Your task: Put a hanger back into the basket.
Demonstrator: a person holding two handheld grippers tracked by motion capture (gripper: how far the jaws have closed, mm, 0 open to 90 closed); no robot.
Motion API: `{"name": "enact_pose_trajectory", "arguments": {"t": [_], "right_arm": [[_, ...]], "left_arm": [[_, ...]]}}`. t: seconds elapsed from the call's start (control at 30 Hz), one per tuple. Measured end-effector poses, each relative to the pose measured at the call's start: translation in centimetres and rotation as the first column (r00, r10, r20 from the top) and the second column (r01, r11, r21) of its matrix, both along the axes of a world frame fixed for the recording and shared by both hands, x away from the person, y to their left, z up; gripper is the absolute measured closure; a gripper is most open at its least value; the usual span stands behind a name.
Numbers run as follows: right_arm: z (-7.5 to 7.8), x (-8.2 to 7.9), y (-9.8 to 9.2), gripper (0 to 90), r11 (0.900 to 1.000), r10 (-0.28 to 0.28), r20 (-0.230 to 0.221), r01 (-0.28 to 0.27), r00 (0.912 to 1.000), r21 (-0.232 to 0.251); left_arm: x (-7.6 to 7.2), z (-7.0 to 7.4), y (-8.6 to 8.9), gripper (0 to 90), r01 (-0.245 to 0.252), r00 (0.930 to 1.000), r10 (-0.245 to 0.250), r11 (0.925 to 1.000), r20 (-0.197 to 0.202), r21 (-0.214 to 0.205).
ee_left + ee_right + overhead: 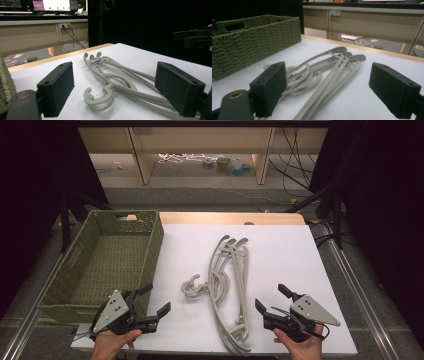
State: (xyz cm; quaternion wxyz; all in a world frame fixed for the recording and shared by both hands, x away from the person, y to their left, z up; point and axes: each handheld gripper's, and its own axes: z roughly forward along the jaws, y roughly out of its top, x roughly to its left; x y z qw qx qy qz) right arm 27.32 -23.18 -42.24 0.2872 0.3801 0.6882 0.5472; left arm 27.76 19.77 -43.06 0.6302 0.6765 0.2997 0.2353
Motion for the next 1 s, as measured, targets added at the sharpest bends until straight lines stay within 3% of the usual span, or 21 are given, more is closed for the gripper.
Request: {"name": "enact_pose_trajectory", "arguments": {"t": [0.07, 0.1, 0.13, 0.37, 0.53, 0.63, 0.67, 0.73, 0.77, 0.83, 0.9, 1.0], "right_arm": [[0.0, 0.1, 0.0, 15.5, 0.9999, -0.006, 0.009, 0.007, 0.9999, -0.01], [0.0, 0.0, 0.0, 15.6, 0.9999, -0.005, -0.015, 0.005, 0.9999, -0.012], [-0.2, 0.2, 0.1, 15.6, 1.0, -0.003, 0.001, 0.003, 1.0, -0.005], [0.3, 0.3, 0.4, 15.8, 0.9995, 0.015, -0.044, -0.016, 0.9989, -0.028], [0.9, 0.7, 1.1, 15.7, 0.9981, 0.041, -0.052, -0.043, 0.9978, -0.043], [1.4, 0.7, 1.6, 15.6, 0.996, 0.064, -0.107, -0.07, 0.9922, -0.056], [1.5, 0.9, 2.0, 15.6, 0.994, 0.077, -0.108, -0.085, 0.9912, -0.069], [1.9, 0.9, 2.5, 15.6, 0.9894, 0.087, -0.155, -0.103, 0.9842, -0.103], [2.1, 1.2, 3.6, 15.6, 0.9799, 0.129, -0.209, -0.157, 0.9693, -0.123], [2.2, 1.2, 4.1, 15.8, 0.9765, 0.136, -0.226, -0.169, 0.9645, -0.133], [2.4, 1.5, 5.6, 16.1, 0.9608, 0.176, -0.269, -0.225, 0.9469, -0.162], [2.0, 2.1, 7.7, 20.1, 0.927, 0.207, -0.356, -0.299, 0.9111, -0.227]], "left_arm": [[0.0, 0.0, 0.0, 15.6, 0.001, 1.0, -0.001, 1.0, -0.001, 0.002], [-0.1, 0.0, -0.1, 15.6, -0.001, 1.0, 0.001, 1.0, -0.008, -0.005], [0.0, 0.0, -0.1, 15.6, 0.003, 1.0, -0.003, 1.0, 0.0, 0.004], [0.0, 0.0, 0.0, 15.6, 0.003, 1.0, -0.003, 1.0, -0.008, 0.002], [0.0, 0.0, 0.0, 15.6, 0.003, 1.0, -0.003, 1.0, -0.006, 0.002], [0.0, 0.0, 0.0, 15.6, 0.002, 1.0, -0.002, 1.0, -0.005, 0.003], [0.1, 0.0, 0.0, 15.6, 0.001, 1.0, -0.001, 1.0, -0.006, 0.004], [0.1, 0.0, 0.0, 15.7, 0.002, 1.0, -0.002, 1.0, -0.006, 0.003], [0.1, 0.0, 0.0, 15.7, 0.004, 1.0, -0.004, 1.0, -0.006, 0.004], [0.1, -0.1, 0.0, 15.7, 0.009, 0.9999, -0.009, 1.0, -0.005, -0.002], [0.0, 0.0, -0.1, 15.7, 0.005, 0.9999, -0.005, 1.0, -0.012, 0.0], [0.1, 0.0, 0.0, 15.8, 0.007, 0.9999, -0.007, 1.0, -0.008, 0.005]]}}
